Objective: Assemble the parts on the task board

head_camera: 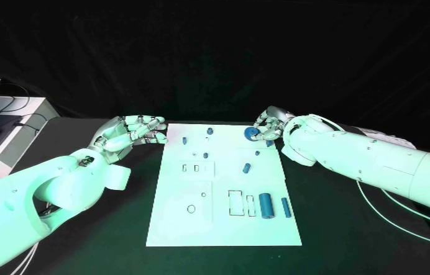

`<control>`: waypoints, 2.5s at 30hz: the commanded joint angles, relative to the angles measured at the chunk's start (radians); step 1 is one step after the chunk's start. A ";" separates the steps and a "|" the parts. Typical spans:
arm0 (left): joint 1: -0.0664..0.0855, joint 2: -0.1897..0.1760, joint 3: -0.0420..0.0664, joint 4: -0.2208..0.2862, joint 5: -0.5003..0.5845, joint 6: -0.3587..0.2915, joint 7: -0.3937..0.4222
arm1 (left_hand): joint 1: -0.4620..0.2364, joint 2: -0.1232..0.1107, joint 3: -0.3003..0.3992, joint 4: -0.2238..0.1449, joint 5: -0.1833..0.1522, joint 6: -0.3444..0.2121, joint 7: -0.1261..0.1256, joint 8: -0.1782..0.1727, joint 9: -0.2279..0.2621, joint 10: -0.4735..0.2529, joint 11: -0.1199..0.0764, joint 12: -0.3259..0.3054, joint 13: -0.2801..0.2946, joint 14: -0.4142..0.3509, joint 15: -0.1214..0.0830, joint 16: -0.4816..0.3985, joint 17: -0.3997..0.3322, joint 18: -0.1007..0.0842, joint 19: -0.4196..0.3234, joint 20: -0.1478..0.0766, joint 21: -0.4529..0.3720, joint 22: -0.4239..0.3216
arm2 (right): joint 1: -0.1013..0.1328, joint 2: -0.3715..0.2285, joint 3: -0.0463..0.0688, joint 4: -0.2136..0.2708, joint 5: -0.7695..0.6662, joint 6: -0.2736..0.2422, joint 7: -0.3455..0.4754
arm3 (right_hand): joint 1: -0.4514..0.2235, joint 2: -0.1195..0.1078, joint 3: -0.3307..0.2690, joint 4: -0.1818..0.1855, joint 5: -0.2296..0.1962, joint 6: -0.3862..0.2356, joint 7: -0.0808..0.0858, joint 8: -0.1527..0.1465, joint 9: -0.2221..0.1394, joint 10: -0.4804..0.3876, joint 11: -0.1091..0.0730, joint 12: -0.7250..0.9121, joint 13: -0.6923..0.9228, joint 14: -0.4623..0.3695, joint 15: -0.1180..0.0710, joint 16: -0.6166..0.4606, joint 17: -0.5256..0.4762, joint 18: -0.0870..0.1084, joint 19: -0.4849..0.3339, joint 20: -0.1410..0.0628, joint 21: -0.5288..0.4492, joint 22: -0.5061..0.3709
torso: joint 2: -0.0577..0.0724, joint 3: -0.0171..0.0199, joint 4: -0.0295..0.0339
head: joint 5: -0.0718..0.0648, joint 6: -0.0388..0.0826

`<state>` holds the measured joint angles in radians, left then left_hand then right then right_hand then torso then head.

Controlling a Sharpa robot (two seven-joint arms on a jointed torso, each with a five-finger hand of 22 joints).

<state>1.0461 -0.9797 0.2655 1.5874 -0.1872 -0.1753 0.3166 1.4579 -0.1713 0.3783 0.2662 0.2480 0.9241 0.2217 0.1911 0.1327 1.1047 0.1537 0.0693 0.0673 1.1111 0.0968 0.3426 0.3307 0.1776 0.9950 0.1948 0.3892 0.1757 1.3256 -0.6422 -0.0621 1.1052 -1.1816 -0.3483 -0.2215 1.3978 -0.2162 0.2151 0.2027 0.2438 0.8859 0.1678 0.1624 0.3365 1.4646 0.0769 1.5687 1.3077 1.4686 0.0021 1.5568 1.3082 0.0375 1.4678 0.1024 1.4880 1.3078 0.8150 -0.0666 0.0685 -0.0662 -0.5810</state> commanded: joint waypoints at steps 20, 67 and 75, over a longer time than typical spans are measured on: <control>0.000 0.001 0.001 0.002 -0.004 0.016 0.008 | -0.001 -0.007 0.006 0.001 -0.002 0.006 -0.002 -0.006 -0.001 0.005 0.003 -0.005 0.000 -0.008 -0.001 0.007 0.003 0.002 -0.009 0.001 0.004 0.001 | -0.005 0.021 -0.001 -0.032 -0.001 0.001 -0.015 | 0.037 0.033 0.038 0.011 0.016 0.035 -0.006 0.027 0.006 0.106 0.001 0.002 0.263 0.090 0.002 0.004 0.206 -0.016 0.063 0.004 0.010 0.178 | 0.000 0.0010 -0.0018 | 0.005 -0.006; 0.000 0.000 0.001 -0.004 -0.004 0.017 0.006 | -0.004 -0.008 0.007 0.002 -0.002 0.005 -0.001 -0.007 -0.001 0.004 0.003 -0.005 0.000 -0.010 0.000 0.009 0.006 0.002 -0.011 0.001 0.006 0.002 | -0.028 0.090 -0.014 0.159 -0.485 -0.287 -0.039 | 0.006 0.019 0.090 0.045 -0.033 0.109 -0.035 0.051 0.009 0.106 -0.024 0.002 0.263 0.093 -0.020 0.006 0.219 -0.033 0.094 -0.016 0.067 0.245 | 0.001 -0.0007 0.0017 | 0.012 -0.003; 0.000 0.004 0.001 -0.006 -0.004 0.017 0.006 | -0.005 -0.007 0.010 0.001 -0.002 0.006 -0.002 -0.007 -0.001 0.004 0.003 -0.005 0.000 -0.012 0.000 0.010 0.009 0.002 -0.012 0.001 0.008 0.003 | -0.045 0.149 -0.022 0.100 -0.499 -0.273 -0.038 | 0.008 0.019 0.091 0.045 -0.033 0.109 -0.035 0.050 0.009 0.106 -0.024 0.002 0.263 0.093 -0.021 0.006 0.217 -0.032 0.093 -0.016 0.065 0.243 | 0.002 -0.0007 0.0019 | 0.014 -0.003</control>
<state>1.0458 -0.9789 0.2655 1.5801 -0.1896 -0.1735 0.3154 1.4579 -0.1713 0.3824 0.2703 0.2480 0.9241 0.2217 0.1911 0.1328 1.1047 0.1538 0.0693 0.0673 1.1040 0.0967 0.3475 0.3393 0.1778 0.9877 0.1946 0.3934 0.1777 1.2824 -0.4957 -0.0836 1.2107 -1.6411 -0.6140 -0.2611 1.4090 -0.1965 0.3064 0.2440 0.2143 0.9873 0.1310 0.2120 0.3433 1.4664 0.0570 1.5687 1.3075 1.4672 -0.0114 1.5567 1.3076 0.0137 1.4679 0.0949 1.5530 1.3080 0.8165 -0.0680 0.0709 -0.0541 -0.5833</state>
